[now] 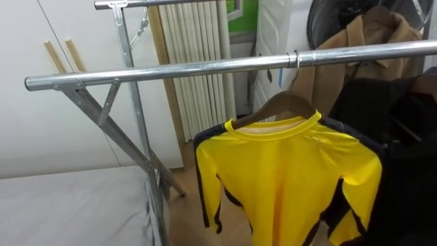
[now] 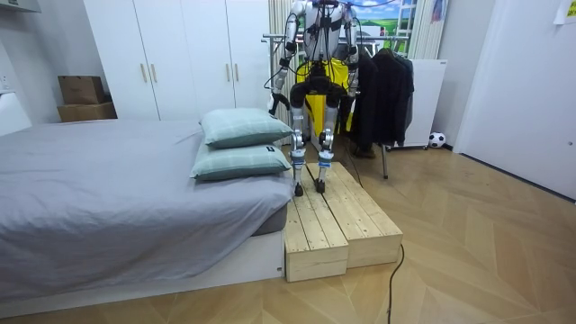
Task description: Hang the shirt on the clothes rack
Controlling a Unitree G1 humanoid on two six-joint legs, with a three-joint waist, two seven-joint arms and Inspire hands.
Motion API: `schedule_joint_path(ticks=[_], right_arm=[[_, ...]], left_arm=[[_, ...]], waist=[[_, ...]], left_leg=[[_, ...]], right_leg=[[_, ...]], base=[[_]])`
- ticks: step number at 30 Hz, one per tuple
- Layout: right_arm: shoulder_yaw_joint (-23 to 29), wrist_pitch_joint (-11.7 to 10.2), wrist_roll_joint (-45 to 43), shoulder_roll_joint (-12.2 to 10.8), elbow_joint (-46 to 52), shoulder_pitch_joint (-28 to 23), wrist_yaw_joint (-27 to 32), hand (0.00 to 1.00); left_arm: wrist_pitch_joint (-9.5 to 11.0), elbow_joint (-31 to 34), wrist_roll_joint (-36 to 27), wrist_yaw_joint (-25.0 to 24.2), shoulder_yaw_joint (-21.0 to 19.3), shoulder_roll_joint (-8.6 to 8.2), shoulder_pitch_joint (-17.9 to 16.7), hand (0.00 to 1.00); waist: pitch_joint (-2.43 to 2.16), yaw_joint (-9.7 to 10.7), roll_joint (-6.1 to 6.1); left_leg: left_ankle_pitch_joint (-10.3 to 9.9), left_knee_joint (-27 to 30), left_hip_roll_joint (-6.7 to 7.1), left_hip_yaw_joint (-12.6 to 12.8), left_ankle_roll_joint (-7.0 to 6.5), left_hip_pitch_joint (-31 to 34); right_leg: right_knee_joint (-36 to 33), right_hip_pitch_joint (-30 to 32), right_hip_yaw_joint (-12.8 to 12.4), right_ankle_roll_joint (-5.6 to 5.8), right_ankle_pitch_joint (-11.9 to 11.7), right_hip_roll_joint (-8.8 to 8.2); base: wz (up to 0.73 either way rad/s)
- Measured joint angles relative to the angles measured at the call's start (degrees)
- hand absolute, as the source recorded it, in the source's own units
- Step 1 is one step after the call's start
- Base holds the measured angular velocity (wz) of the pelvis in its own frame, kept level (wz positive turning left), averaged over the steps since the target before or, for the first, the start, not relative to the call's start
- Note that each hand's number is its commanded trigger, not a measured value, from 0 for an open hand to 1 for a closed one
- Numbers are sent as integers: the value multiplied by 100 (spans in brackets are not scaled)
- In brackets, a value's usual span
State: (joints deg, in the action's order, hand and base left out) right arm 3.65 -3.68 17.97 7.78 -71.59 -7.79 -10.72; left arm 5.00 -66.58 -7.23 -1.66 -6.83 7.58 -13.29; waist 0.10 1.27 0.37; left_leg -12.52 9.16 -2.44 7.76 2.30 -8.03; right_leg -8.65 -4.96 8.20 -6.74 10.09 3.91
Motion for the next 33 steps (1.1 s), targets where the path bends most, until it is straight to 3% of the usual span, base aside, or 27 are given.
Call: schedule_joint_path(ticks=[8,17,20,26,30,33], right_arm=[[-2,11,102,-43,-18,-8,0,0],[-21,247,634,-70,-199,52,-28,0],[-68,258,721,-67,-219,62,-40,0],[-250,260,753,-47,-222,95,-57,0],[-420,251,744,-25,-195,110,-81,0],[-544,254,568,-11,-134,172,-106,0]], left_arm=[[-51,5,52,2,17,9,31,0],[-218,19,59,109,21,12,27,0],[-232,19,57,109,24,12,28,0],[-247,20,57,111,25,11,55,0],[-246,23,60,158,27,11,35,0],[-242,67,89,152,17,19,48,0]], waist=[[-1,3,-17],[15,3,-37],[44,0,-38],[44,-13,-35],[54,-36,-8],[34,-136,-40]], left_leg=[[0,-1,0,-5,0,-27],[0,2,5,-43,0,-102],[0,2,6,-58,0,-151],[0,14,7,-96,0,-151],[0,57,14,-234,1,-47],[-3,247,17,-328,3,153]], right_leg=[[0,-28,-5,0,0,0],[6,-120,19,14,11,-1],[26,-193,50,23,18,-3],[86,-240,139,24,23,-10],[80,-223,236,20,25,-17],[48,-113,341,0,38,-59]], base=[[0],[1],[6],[7],[12],[13]])
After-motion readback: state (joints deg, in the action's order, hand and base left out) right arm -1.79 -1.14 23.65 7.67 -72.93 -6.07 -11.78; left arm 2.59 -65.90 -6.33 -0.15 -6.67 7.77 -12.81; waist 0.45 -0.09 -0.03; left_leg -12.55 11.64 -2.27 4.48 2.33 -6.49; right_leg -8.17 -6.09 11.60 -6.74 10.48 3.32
